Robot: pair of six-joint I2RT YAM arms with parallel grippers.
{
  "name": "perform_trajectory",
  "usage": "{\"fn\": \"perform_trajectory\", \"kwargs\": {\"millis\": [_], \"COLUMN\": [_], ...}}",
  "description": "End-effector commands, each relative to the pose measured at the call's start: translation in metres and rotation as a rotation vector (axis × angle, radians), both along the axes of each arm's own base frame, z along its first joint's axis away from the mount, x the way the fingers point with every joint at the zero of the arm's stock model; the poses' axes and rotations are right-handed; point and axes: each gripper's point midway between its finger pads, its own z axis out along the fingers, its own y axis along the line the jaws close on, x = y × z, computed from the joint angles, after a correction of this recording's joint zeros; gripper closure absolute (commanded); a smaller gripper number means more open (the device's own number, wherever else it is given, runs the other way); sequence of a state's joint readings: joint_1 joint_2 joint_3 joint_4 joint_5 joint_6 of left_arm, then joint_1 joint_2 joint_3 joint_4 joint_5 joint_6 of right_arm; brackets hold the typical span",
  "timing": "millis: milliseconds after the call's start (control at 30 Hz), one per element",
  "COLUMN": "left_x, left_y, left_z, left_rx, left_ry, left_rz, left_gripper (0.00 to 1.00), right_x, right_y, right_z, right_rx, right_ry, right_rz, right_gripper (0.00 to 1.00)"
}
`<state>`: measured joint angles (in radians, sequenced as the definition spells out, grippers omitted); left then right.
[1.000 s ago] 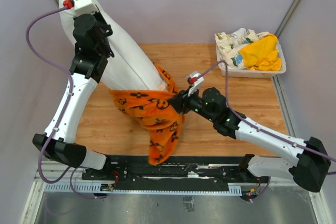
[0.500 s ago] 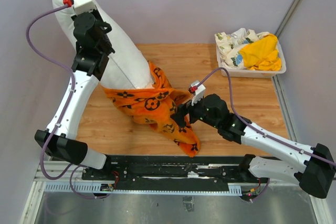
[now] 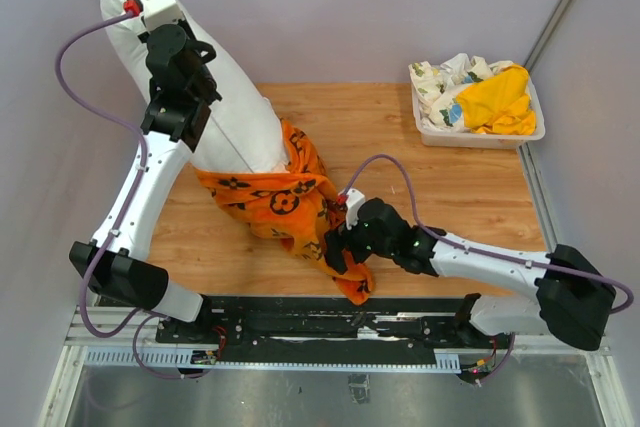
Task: Remove the pillowcase from the pillow
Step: Remove the pillow from the pillowcase.
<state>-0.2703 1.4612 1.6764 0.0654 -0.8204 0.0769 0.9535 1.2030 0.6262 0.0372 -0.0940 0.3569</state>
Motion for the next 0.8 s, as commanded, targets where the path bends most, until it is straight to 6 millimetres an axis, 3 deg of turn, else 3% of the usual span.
{"fn": "perform_trajectory", "kwargs": {"millis": [0, 33, 167, 233, 400, 500, 600, 667, 767], "left_x": [-0.013, -0.013, -0.019, -0.022, -0.021, -0.017, -0.013, -0.012, -0.012], "left_y": [0.006, 0.006, 0.008, 0.011, 0.014, 0.011, 0.007, 0.007, 0.007], "left_z": [0.032, 0.031, 0.03, 0.029, 0.027, 0.022, 0.017, 0.013, 0.009], "left_rx": [-0.077, -0.075, -0.059, -0.054, -0.053, -0.051, -0.061, -0.071, -0.068], "left_ry": [-0.13, -0.13, -0.151, -0.154, -0.143, -0.132, -0.111, -0.111, -0.117], "left_rz": [0.011, 0.014, 0.021, 0.039, 0.059, 0.043, 0.025, 0.023, 0.027], "left_gripper": [1.0, 1.0, 1.0, 1.0, 1.0, 1.0, 1.0, 1.0, 1.0], "right_x": [-0.025, -0.026, -0.023, -0.019, 0.009, 0.04, 0.057, 0.064, 0.07], "right_y": [0.028, 0.034, 0.046, 0.04, -0.007, -0.061, -0.11, -0.131, -0.148], "right_z": [-0.004, -0.005, -0.011, -0.013, -0.007, 0.002, 0.011, 0.019, 0.028], "right_rx": [0.027, 0.038, 0.046, 0.027, 0.034, 0.064, 0.05, 0.053, 0.074], "right_ry": [0.045, 0.056, 0.09, 0.087, 0.093, 0.102, 0.088, 0.06, 0.039], "right_rz": [0.111, 0.12, 0.114, 0.09, -0.063, -0.275, -0.46, -0.547, -0.627], "right_gripper": [0.11, 0.2, 0.81, 0.98, 0.99, 0.99, 0.99, 0.99, 0.99]}}
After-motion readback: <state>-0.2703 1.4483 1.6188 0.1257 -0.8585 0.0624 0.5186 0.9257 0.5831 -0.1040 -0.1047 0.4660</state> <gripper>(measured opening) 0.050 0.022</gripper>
